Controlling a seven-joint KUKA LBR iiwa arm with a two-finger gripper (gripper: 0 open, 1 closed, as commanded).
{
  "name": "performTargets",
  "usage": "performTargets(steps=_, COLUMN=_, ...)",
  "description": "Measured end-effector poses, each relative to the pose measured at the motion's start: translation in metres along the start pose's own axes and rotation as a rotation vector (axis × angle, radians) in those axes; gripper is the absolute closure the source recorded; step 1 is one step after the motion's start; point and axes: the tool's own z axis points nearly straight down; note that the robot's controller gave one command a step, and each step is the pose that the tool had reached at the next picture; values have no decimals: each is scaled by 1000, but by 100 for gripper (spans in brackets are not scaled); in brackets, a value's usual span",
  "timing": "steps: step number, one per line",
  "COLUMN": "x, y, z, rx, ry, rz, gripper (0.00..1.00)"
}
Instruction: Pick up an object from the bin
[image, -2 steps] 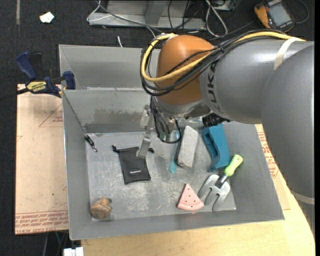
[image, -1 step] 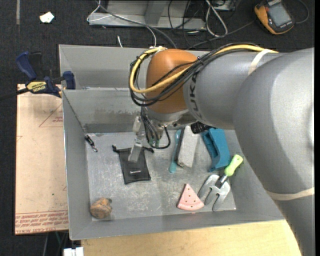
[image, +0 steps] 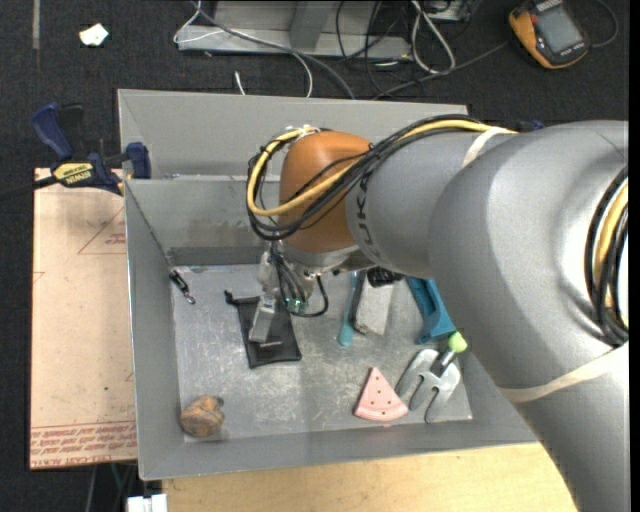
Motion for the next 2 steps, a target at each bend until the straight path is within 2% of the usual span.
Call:
performTargets(steps=1, x=-5, y=3, z=9, rx=-11, ry=-19, rz=-43, gripper=100)
performTargets(steps=2, x=-4, y=1, z=4, rx=-11, ry=-20, rz=-55, gripper=100)
